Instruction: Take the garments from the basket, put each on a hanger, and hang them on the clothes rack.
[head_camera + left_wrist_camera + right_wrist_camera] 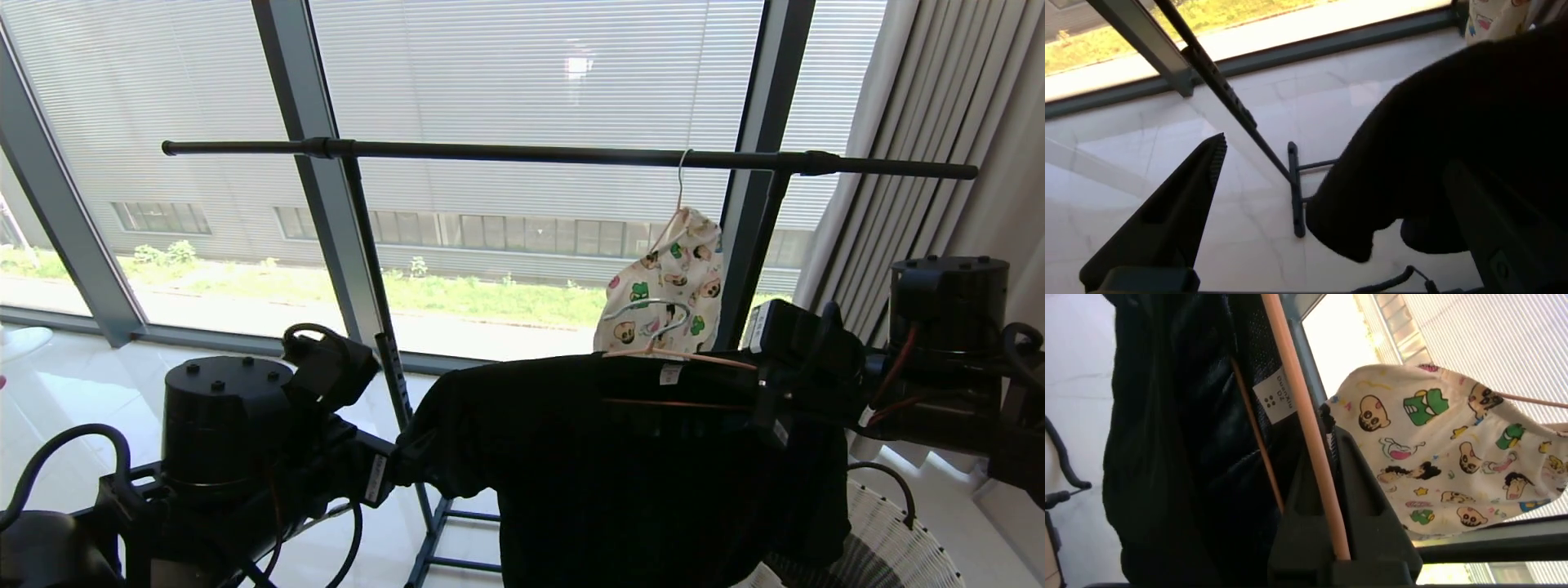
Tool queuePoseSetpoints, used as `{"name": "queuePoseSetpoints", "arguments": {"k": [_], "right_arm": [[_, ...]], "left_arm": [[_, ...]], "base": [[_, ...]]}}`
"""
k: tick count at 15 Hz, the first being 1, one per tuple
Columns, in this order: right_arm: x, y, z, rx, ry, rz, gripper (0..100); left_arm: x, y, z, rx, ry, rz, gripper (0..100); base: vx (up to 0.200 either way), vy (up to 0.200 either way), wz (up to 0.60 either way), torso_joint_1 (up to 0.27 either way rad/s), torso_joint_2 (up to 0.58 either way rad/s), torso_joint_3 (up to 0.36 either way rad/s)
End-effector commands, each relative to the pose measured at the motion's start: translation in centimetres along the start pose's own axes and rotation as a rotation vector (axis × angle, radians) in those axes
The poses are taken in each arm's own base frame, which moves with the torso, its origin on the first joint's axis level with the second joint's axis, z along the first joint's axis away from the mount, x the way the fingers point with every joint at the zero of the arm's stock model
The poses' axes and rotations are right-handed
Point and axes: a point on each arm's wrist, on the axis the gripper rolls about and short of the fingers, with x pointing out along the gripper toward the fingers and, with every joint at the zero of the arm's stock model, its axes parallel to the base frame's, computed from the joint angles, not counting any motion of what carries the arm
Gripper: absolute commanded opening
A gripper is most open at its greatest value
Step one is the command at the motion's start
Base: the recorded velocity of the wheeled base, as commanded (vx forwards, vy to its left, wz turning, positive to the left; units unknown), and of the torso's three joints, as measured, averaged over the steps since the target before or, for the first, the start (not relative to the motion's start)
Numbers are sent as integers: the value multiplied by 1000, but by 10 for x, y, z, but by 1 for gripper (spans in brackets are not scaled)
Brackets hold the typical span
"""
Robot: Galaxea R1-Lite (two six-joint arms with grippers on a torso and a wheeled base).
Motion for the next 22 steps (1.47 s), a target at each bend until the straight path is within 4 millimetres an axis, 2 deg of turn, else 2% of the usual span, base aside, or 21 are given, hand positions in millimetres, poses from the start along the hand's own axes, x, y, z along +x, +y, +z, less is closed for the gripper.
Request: {"name": "queuePoseSetpoints", "arguments": {"k": [1,7,9,10,12,16,17,19,21,22], "right_arm": [[-4,-3,2,-3,-12,-9,0],[-27,-5,21,-25,-128,11,0],[-31,-1,20,-23,-127,17,0],[-32,2,19,-23,-125,23,0],[-37,5,19,-22,-126,26,0],[-40,5,20,-26,-132,19,0],[-40,5,20,-26,-131,18,0],[-41,3,19,-7,-124,7,0],[-42,2,18,0,-119,0,0],[-42,2,17,1,-117,0,0]], "left_arm": [[-8,3,-5,-2,-2,3,100],[1,3,-11,-3,44,5,100],[2,3,-10,-8,30,6,100],[3,4,-8,-14,2,-1,0],[2,3,-6,-20,-33,-75,0],[4,8,-8,-23,-20,-52,0],[8,15,-11,-32,-4,-22,0],[15,49,-22,-60,64,163,0],[15,63,-25,-60,82,234,0],[14,63,-25,-56,82,233,0]], "base": [[0,0,0,0,0,0],[0,0,0,0,0,0],[0,0,0,0,0,0],[0,0,0,0,0,0],[0,0,0,0,0,0],[0,0,0,0,0,0],[0,0,0,0,0,0],[0,0,0,0,0,0],[0,0,0,0,0,0],[0,0,0,0,0,0]]}}
